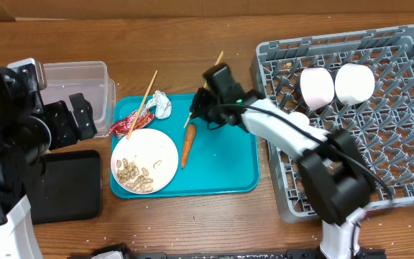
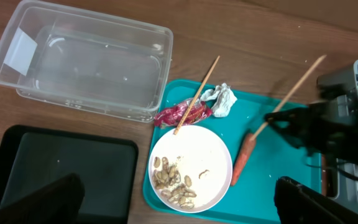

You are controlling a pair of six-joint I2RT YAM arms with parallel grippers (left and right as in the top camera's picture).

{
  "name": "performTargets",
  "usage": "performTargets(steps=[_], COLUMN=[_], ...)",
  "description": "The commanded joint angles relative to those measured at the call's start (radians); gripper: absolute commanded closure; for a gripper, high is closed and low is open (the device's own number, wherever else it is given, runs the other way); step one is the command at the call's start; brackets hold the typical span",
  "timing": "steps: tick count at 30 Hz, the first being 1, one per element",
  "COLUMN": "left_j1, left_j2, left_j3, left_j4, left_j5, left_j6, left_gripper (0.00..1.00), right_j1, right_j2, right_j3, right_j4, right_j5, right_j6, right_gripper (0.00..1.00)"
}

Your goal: Sort waste into correct bins and load items into the dishwasher

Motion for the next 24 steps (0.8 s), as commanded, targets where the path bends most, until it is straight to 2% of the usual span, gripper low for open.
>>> performTargets(steps=[1,7,11,17,24], left_j1=[0.004,0.004,0.004,0.004,0.004], left_j2=[0.019,0.055,0.083,0.121,0.158], left_j3=[-0.003,-0.003,-0.003,-0.003,-0.003], left_j4=[0.002,0.002,0.002,0.002,0.002], left_j5=[-0.01,-0.01,-0.01,-0.01,-0.01], left_j6=[0.001,0.001,0.001,0.001,0.001], left_gripper=[0.0,0.0,0.0,0.0,0.0], right_j1=[-0.003,-0.053,-0.151,-0.274,-0.293], right_j2=[-0.143,-0.259,-0.28,-0.279,-0.267], right_j3=[0.011,0.033,0.033,0.032,0.032], right_j4=[-0.062,-0.398,-0.6,-0.65,-0.582], right_j5=[0.082,0.286,0.427,0.518,0.515], right_j6=[-0.201,-0.444,-0.581,-0.753,-0.868], right_gripper=[0.96,0.96,0.96,0.96,0.96])
